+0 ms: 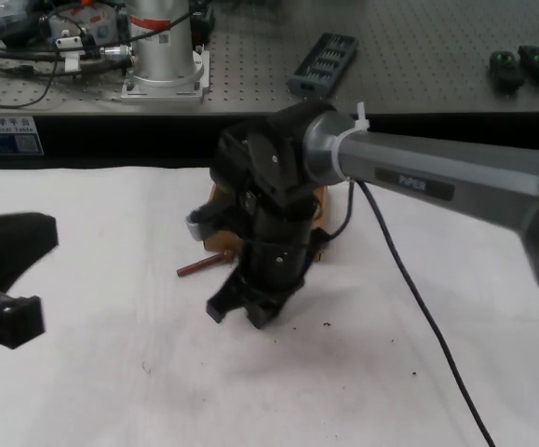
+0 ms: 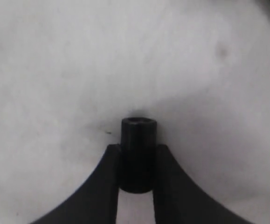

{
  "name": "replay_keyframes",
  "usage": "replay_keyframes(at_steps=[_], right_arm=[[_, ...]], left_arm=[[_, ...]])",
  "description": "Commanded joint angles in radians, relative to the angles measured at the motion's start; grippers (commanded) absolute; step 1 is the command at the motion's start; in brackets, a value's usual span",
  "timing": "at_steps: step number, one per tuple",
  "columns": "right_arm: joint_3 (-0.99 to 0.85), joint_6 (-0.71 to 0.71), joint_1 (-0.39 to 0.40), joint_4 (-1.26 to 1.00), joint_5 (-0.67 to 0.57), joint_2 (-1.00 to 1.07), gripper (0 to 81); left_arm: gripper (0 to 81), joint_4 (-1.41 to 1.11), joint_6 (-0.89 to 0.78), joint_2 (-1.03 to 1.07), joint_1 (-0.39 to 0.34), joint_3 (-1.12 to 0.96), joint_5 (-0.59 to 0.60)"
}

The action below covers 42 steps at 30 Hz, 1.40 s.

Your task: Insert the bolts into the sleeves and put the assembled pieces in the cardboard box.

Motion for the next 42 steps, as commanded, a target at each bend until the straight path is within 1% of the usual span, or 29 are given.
replay_keyframes(at_steps=[1, 4, 6, 10, 12, 15, 20, 23, 24, 26, 28, 29, 30, 32, 35, 37, 39, 42], right_arm=[[0.059, 0.009, -0.004, 0.05, 0.009, -0.066, 4.6], [0.161, 0.015, -0.004, 0.045, 0.049, -0.16, 4.6], [0.243, 0.015, -0.004, 0.021, 0.05, -0.236, 4.6], [0.399, 0.017, -0.004, -0.155, 0.043, -0.367, 4.6], [0.471, 0.062, -0.004, -0.221, 0.043, -0.406, 4.6], [0.556, 0.102, -0.004, -0.221, 0.04, -0.417, 4.6], [0.676, 0.13, -0.004, -0.251, 0.036, -0.417, 4.6], [0.693, 0.127, -0.004, -0.256, 0.036, -0.417, 0.8], [0.693, 0.127, -0.004, -0.261, 0.036, -0.417, 5.7], [0.693, 0.127, -0.004, -0.282, 0.033, -0.417, 18.3], [0.693, 0.127, -0.004, -0.295, 0.016, -0.417, 35.5], [0.693, 0.136, -0.004, -0.296, 0.016, -0.417, 42.2], [0.693, 0.151, -0.004, -0.292, 0.019, -0.42, 44.9], [0.693, 0.172, -0.004, -0.271, 0.016, -0.43, 41.6], [0.693, 0.168, -0.004, -0.254, 0.009, -0.476, 34.7], [0.693, 0.164, -0.007, -0.262, 0.009, -0.532, 33.6], [0.693, 0.156, -0.011, -0.286, 0.028, -0.617, 33.7], [0.704, 0.116, -0.04, -0.352, 0.116, -0.74, 33.7]], left_arm=[[4.1, -0.004, 0.011, 0.042, 0.0, -0.003, -0.001], [4.1, -0.004, 0.011, 0.092, 0.0, -0.003, 0.005], [4.1, -0.004, 0.011, 0.12, 0.0, -0.003, 0.029], [4.1, -0.004, 0.011, 0.162, 0.0, -0.003, 0.042], [4.1, -0.006, 0.011, 0.18, 0.0, -0.003, 0.041], [4.1, -0.006, 0.011, 0.19, 0.0, -0.003, 0.041], [4.1, -0.006, 0.011, 0.19, 0.0, -0.003, 0.041], [4.1, -0.006, 0.011, 0.19, 0.0, -0.003, 0.041], [4.1, -0.006, 0.011, 0.19, 0.0, -0.003, 0.041], [4.2, -0.006, 0.011, 0.19, 0.0, -0.003, 0.044], [5.6, -0.006, 0.011, 0.19, 0.0, -0.003, 0.053], [6.7, -0.006, 0.011, 0.19, 0.0, -0.003, 0.052], [8.8, -0.006, 0.011, 0.19, 0.0, -0.003, 0.052], [14.4, -0.006, 0.011, 0.19, 0.0, -0.003, 0.052], [25.8, -0.006, 0.011, 0.19, 0.0, -0.003, 0.052], [31.6, -0.006, 0.011, 0.19, 0.0, -0.003, 0.04], [33.4, -0.006, 0.011, 0.19, 0.0, -0.003, 0.032], [30.1, -0.015, 0.043, 0.215, 0.0, -0.012, 0.029]])
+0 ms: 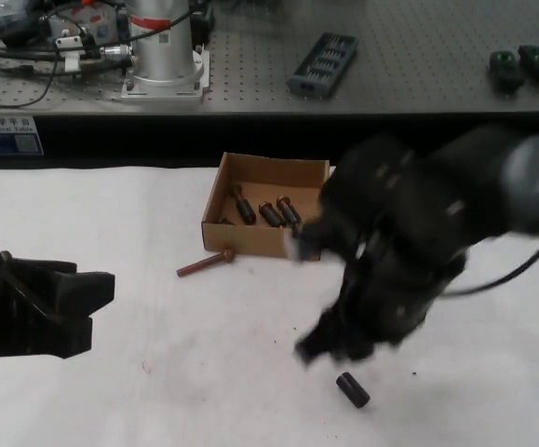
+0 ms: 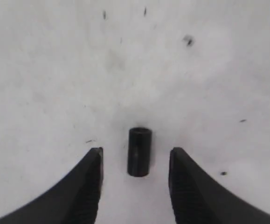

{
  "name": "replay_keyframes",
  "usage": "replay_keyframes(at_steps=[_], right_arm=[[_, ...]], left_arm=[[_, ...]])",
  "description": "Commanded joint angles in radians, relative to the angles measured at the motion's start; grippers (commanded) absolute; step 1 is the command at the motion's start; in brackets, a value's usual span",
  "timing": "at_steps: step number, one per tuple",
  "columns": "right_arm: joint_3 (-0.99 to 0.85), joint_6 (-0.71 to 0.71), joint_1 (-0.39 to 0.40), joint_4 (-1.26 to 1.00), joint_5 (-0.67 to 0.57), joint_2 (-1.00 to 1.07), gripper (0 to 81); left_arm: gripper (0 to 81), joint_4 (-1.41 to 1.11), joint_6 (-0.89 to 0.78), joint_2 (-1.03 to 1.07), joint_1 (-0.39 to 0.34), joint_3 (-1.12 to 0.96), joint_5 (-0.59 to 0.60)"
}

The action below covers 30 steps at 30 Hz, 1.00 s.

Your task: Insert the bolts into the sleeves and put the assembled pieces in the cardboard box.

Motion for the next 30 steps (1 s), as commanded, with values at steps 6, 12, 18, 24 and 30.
replay_keyframes(at_steps=[6, 12, 18, 24, 30], right_arm=[[0.079, -0.014, -0.12, -0.035, -0.009, -0.169, 33.7], [0.115, 0.019, -0.142, -0.031, -0.049, -0.24, 33.7], [0.115, 0.008, -0.139, -0.053, -0.054, -0.257, 33.7], [0.115, 0.008, -0.139, -0.069, -0.085, -0.257, 23.4], [0.115, 0.004, -0.139, -0.069, -0.11, -0.257, 20.9]], left_arm=[[28.8, -0.016, 0.29, 0.272, 0.0, -0.173, -0.016], [30.5, 0.145, 0.486, 0.591, -0.01, -0.477, 0.014], [41.2, 0.37, 0.667, 0.821, -0.041, -0.761, -0.021], [41.1, 0.467, 0.672, 0.991, -0.078, -0.938, -0.1], [41.1, 0.556, 0.755, 1.109, -0.105, -1.03, -0.16]])
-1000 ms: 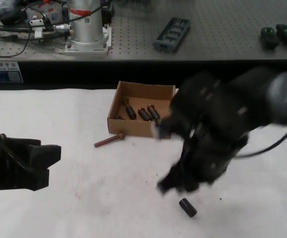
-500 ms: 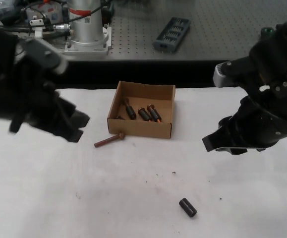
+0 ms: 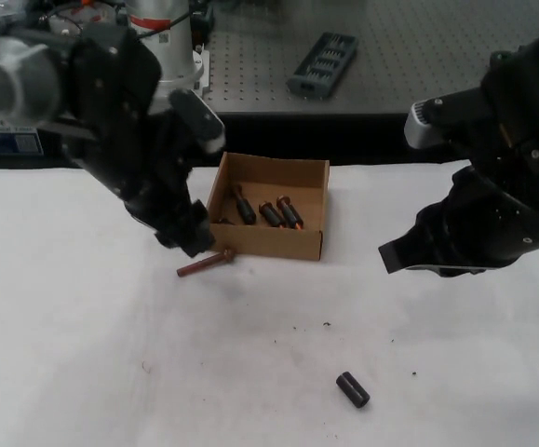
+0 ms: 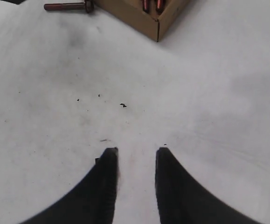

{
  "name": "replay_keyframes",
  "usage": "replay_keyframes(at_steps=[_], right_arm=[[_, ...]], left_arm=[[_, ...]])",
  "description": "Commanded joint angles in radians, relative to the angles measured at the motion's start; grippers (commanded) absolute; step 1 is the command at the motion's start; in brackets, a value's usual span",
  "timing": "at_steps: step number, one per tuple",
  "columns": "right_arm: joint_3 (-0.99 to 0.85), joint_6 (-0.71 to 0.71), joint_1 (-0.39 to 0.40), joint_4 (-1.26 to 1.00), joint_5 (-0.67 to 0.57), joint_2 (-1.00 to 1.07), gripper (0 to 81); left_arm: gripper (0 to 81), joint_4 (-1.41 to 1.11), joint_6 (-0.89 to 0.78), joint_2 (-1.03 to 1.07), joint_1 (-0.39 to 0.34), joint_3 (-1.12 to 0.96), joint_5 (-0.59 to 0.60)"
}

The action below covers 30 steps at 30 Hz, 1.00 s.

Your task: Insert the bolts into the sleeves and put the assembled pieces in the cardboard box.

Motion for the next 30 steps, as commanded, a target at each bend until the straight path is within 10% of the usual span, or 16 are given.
replay_keyframes(at_steps=[1, 30], right_arm=[[0.001, -0.03, -0.006, -0.013, -0.02, -0.011, 20.9], [0.275, 0.069, -0.027, -0.116, -0.117, -0.054, 20.9]], left_arm=[[41.1, 0.047, 0.05, 0.06, -0.018, -0.049, -0.057], [41.0, -0.026, 0.133, 0.256, -0.028, -0.126, -0.097]])
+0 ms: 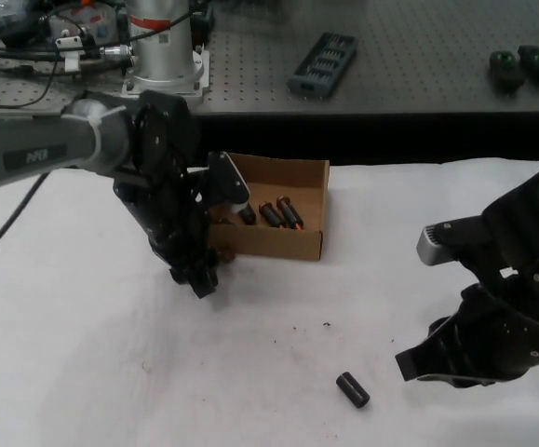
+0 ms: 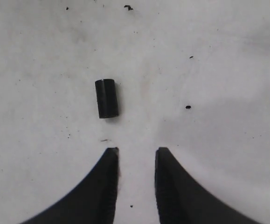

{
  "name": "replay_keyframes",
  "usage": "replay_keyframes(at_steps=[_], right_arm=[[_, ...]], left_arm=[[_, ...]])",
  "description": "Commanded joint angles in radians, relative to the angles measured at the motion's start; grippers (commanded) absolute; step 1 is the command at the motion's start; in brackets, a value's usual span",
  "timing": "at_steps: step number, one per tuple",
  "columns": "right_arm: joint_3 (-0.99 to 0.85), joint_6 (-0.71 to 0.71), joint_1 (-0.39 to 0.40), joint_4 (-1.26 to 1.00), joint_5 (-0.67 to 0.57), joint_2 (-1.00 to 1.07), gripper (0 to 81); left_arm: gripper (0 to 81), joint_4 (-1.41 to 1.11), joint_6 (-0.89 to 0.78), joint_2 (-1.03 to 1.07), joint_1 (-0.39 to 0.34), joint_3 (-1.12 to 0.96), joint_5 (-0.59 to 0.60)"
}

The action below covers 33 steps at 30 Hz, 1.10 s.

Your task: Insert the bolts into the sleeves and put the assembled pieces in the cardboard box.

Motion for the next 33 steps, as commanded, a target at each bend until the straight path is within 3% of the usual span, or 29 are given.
replay_keyframes(at_steps=[1, 8, 12, 21, 33], right_arm=[[-0.003, 0.001, -0.007, -0.01, -0.015, -0.04, 20.9], [-0.003, 0.001, -0.007, -0.052, -0.011, -0.07, 20.9], [-0.003, 0.001, -0.007, -0.054, -0.011, -0.07, 20.9], [-0.003, -0.002, -0.007, -0.054, -0.007, -0.07, 20.9], [-0.003, -0.003, -0.007, -0.063, -0.007, -0.07, 20.9]], left_arm=[[39.8, 0.003, 0.014, 0.018, -0.01, -0.013, 0.015], [20.1, 0.0, -0.002, 0.027, -0.028, -0.013, 0.04], [0.6, 0.0, -0.018, 0.027, -0.028, -0.013, 0.026], [0.6, 0.01, -0.184, -0.01, -0.005, -0.054, -0.019], [0.6, 0.215, -0.262, -0.42, 0.062, -0.052, 0.022]])
